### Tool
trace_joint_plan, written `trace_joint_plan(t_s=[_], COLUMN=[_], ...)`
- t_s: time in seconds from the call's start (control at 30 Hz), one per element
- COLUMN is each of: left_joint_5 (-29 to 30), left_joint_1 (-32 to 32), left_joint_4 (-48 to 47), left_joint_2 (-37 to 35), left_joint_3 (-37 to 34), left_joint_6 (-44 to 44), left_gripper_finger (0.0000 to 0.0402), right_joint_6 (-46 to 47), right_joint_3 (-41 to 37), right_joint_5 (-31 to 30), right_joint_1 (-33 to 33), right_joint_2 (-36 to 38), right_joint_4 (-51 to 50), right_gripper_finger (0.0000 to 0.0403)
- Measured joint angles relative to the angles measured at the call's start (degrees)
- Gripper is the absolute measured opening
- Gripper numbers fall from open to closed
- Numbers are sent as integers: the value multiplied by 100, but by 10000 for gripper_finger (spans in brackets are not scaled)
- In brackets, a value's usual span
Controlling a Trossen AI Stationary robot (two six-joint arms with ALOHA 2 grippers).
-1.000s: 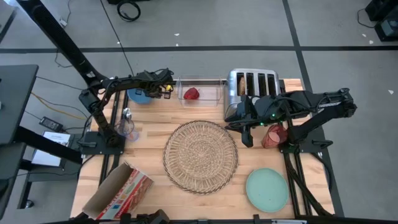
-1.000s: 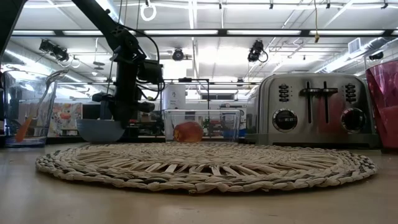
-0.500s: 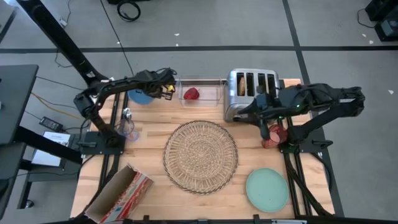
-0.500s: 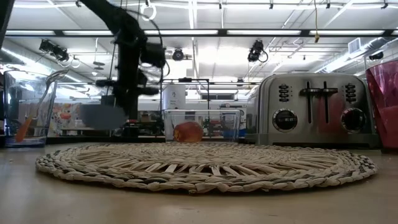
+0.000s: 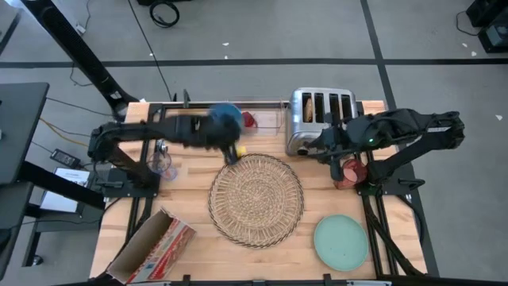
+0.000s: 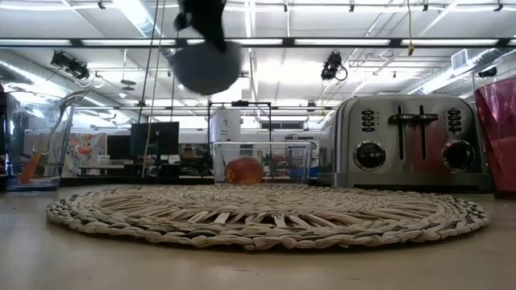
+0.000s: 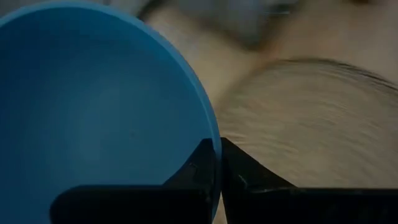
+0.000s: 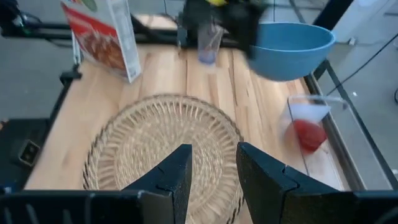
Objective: Arrange a breakfast setting
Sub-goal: Put the blue bowl on the top right of the brown table mat
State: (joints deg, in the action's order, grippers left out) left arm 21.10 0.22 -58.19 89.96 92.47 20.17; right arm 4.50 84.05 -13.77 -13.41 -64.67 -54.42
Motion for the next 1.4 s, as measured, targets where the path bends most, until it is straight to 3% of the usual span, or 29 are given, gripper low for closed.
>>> trace_joint_plan(t_s=[0.13,0.33,0.57,0.87,1.1,1.4], left_joint_5=[-35,-362,-544,-933,-1234,-1290], left_joint_1=[-794,-1360,-1522,-1379,-1323,-1367], left_joint_4=[569,1201,1752,2268,2325,2220], left_joint_2=[115,787,1748,2568,2640,2640], left_joint_3=[-150,-221,-222,-224,-224,-224], left_joint_6=[-94,-458,-1011,-1344,-1348,-1506], left_gripper_finger=[14,14,14,14,15,16], right_joint_6=[579,2632,4892,6902,7786,7981], right_joint_3=[-122,-238,-282,-284,-284,-284], right_joint_5=[198,244,233,563,617,661], right_joint_1=[-368,-1534,-2691,-3492,-3812,-3926], right_joint_2=[-134,-661,-1509,-2569,-3022,-3180], right_joint_4=[-365,-1050,-1136,-1139,-1119,-1091], right_gripper_finger=[134,128,127,127,127,128])
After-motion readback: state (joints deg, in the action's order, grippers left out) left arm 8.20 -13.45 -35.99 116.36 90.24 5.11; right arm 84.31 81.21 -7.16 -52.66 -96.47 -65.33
